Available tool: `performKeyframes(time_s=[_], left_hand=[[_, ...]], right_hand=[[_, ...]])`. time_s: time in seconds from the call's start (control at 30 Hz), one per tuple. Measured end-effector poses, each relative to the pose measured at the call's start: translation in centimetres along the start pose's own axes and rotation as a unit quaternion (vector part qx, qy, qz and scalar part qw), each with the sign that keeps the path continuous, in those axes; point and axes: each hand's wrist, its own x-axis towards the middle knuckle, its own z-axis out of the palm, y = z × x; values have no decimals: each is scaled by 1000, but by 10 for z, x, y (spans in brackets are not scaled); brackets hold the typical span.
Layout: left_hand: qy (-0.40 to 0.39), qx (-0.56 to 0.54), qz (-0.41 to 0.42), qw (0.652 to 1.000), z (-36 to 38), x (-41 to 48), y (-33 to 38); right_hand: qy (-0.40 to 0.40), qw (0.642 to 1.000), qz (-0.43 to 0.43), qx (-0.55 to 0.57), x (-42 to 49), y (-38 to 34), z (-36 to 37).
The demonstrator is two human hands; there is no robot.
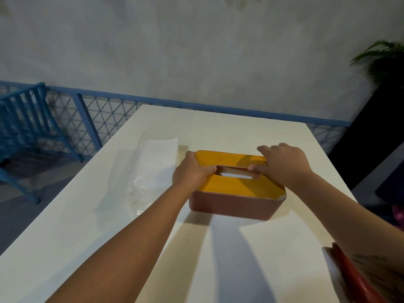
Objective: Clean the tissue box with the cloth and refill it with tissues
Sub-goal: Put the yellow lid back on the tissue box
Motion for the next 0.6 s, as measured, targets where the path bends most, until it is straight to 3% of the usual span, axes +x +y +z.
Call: performKeyframes(time_s=[0.1, 0.27, 0.4, 0.6], left_hand=[[5, -1, -2, 1000, 0, 0, -1], [21, -3, -2, 1000, 0, 0, 0], [16, 7, -2, 1000, 1, 0, 0], [10, 8, -3, 1000, 0, 2, -2]], right_hand=[[55, 990, -122, 32, 4, -10, -4], [57, 951, -303, -12, 22, -40, -6], [35, 945, -323, -27, 41, -47, -6], [32, 885, -445, -134, 49, -46, -2]])
